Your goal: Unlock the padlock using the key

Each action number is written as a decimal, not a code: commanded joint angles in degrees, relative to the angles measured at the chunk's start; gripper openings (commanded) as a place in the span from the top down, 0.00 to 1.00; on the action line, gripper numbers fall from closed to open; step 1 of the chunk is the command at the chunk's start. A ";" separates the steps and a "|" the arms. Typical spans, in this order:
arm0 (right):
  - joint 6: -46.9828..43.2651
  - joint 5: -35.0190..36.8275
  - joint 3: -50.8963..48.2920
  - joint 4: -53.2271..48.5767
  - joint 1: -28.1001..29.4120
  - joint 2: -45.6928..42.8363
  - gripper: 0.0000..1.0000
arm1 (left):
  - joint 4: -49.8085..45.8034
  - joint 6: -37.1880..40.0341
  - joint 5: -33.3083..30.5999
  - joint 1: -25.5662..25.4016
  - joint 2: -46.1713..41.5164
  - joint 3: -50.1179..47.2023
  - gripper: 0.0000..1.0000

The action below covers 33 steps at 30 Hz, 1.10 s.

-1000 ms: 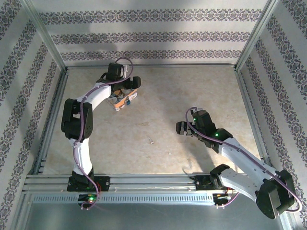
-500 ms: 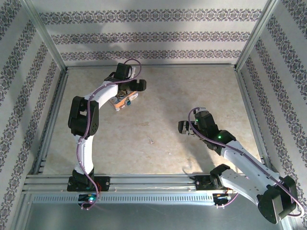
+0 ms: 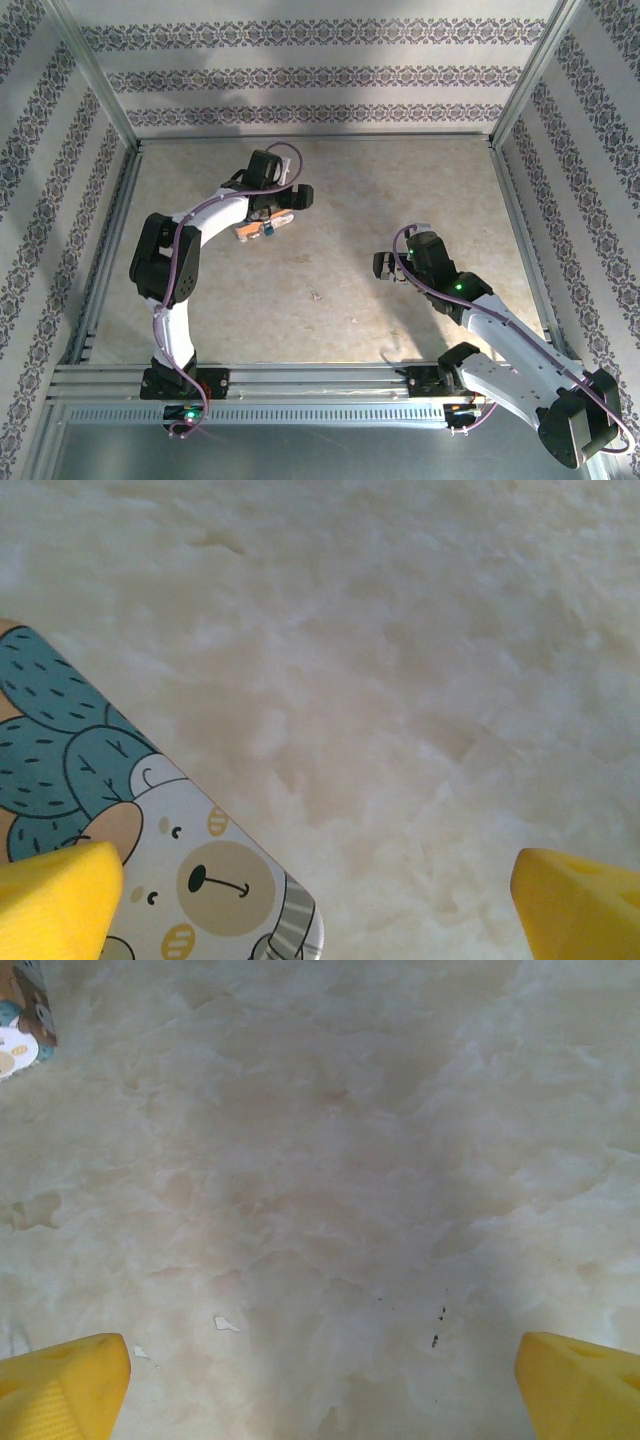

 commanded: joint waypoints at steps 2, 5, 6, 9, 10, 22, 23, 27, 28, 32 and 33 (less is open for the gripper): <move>-0.30 0.89 0.65 -0.36 0.68 0.24 0.02 | -1.49 -2.59 0.10 -4.42 -2.04 -4.34 0.01; -0.23 0.80 0.39 -0.09 0.69 0.19 0.02 | -1.64 -2.34 -1.89 -7.32 -3.02 -5.61 0.01; -0.15 0.80 0.36 -0.04 0.69 0.23 0.01 | -1.71 -2.41 -2.42 -8.39 -3.29 -5.89 0.01; -0.10 0.89 0.28 -0.02 0.69 0.33 0.02 | -0.31 -3.99 -2.23 -11.31 -3.76 -7.08 0.01; -0.09 0.98 0.20 -0.02 0.64 0.30 0.02 | -0.01 -4.41 -2.23 -12.33 -3.75 -7.29 0.01; 0.52 0.96 -0.09 -0.55 0.64 0.19 0.02 | 3.00 -7.88 -0.51 -19.79 -4.35 -7.69 0.01; 0.56 0.82 0.00 -0.80 0.69 0.19 0.02 | 3.07 -7.85 -0.35 -19.79 -4.72 -7.60 0.01; 0.39 0.05 1.18 -2.77 0.69 0.79 0.02 | 1.83 -6.30 -0.68 -19.70 -7.19 -5.77 0.01; 0.22 -0.35 1.64 -3.45 0.64 1.01 0.02 | 1.60 -5.98 -0.79 -19.64 -7.95 -5.36 0.01; 0.17 -3.84 3.19 -5.82 0.70 1.38 0.02 | 1.48 -5.67 -1.09 -18.94 -12.38 -5.13 0.01; 0.19 -5.09 3.47 -6.20 0.71 1.39 0.02 | 1.60 -5.76 -1.45 -18.68 -13.67 -5.61 0.01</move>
